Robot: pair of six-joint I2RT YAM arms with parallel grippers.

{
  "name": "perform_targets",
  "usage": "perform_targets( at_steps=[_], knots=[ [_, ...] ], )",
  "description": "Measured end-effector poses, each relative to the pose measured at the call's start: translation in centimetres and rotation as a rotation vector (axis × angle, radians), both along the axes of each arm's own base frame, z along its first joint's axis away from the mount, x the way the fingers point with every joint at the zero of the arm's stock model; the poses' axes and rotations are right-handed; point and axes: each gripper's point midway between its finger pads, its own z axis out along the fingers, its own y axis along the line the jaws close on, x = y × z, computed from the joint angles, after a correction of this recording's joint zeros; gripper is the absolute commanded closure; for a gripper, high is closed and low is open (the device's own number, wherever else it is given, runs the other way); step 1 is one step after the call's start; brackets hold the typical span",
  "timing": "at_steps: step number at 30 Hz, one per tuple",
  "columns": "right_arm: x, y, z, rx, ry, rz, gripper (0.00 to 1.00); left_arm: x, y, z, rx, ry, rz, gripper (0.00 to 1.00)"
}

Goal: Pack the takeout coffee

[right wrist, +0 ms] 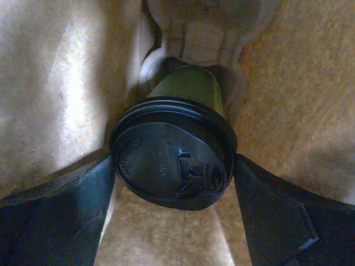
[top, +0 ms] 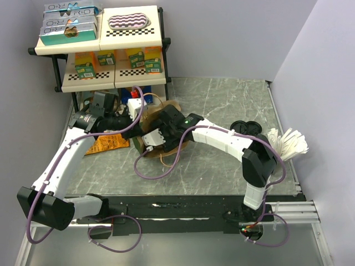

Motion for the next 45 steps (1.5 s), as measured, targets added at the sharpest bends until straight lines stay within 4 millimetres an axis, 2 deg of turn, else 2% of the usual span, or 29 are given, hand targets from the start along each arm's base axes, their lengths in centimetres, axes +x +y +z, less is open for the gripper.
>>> perform_targets(
  at_steps=[5,6,7,8,20,31,35,45],
  knots=[
    [-0.5,-0.8,0.5,0.006,0.029,-0.027,0.24,0.0,-0.4,0.4,-0.033,0.012,0.004,0.99],
    [-0.6,-1.0,0.7,0.007,0.037,-0.036,0.13,0.0,-0.6,0.6,-0.041,0.011,0.002,0.99],
    [-0.8,-1.2,1.0,0.009,0.046,-0.044,0.12,0.1,-0.7,0.7,-0.049,0.009,0.000,0.99],
    [-1.0,-1.4,1.3,0.012,0.055,-0.054,0.01,0.1,-0.8,0.9,-0.059,0.009,-0.002,0.99],
    [-2.8,-2.4,4.4,0.087,0.082,-0.091,0.00,-0.6,-1.9,1.6,-0.129,0.048,-0.026,0.99],
    [-4.4,-2.8,5.4,0.100,0.148,-0.091,0.00,-1.0,-2.5,1.2,-0.156,0.096,-0.055,0.99],
    [-4.7,-2.4,7.9,0.156,0.155,-0.098,0.00,-1.2,-2.9,0.9,-0.169,0.132,-0.078,0.99],
    [-4.7,-0.6,16.8,0.405,0.126,-0.150,0.00,-0.4,-1.9,1.0,-0.216,0.297,-0.111,0.99]
  ],
)
